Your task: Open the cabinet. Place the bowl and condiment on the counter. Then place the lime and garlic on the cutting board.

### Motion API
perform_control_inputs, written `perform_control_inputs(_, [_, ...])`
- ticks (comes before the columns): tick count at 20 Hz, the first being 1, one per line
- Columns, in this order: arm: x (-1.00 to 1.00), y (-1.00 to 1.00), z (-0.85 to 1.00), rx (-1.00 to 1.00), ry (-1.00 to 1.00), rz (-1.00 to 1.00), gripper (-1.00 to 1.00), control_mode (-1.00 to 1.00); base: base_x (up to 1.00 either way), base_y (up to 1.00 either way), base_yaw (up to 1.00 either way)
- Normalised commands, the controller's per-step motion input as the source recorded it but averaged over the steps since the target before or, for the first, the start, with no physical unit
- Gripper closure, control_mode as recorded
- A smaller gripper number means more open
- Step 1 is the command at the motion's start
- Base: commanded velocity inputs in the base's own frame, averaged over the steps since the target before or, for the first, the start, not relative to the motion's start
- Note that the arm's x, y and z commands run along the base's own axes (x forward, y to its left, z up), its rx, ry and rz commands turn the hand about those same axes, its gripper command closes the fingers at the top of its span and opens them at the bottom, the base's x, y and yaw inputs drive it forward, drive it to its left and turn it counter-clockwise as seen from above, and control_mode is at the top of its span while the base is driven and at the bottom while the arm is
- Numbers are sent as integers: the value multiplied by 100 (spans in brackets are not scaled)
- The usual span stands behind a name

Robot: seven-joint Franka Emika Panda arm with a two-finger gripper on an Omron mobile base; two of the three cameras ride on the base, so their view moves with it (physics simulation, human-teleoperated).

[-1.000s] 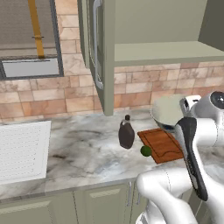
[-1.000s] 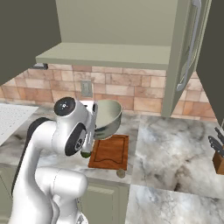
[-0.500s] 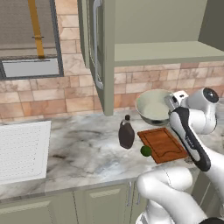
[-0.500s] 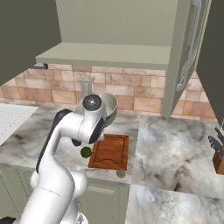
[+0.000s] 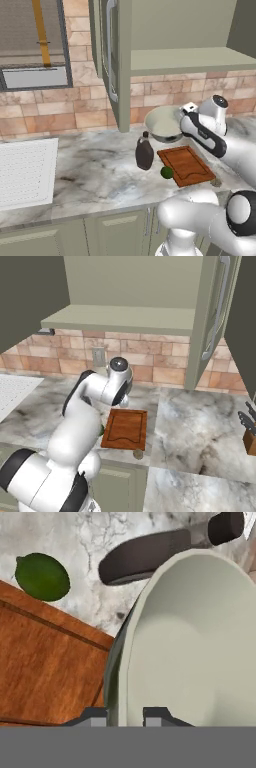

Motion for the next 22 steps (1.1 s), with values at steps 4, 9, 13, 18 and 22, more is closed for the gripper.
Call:
perform_control_inputs(4, [58,0,-24,-3,5,7,100,-100,0,0,0])
perform_control_inputs(9, [39,0,-50,0,0,13,100,-100,0,0,0])
perform_control_inputs(13, [56,0,-41,0,0,8,100,-100,0,0,0])
perform_control_inputs(18, [47,-4,-36,0,0,6,100,-100,0,0,0])
perform_control_inputs(22, [42,-6,-23,0,0,4,100,-100,0,0,0])
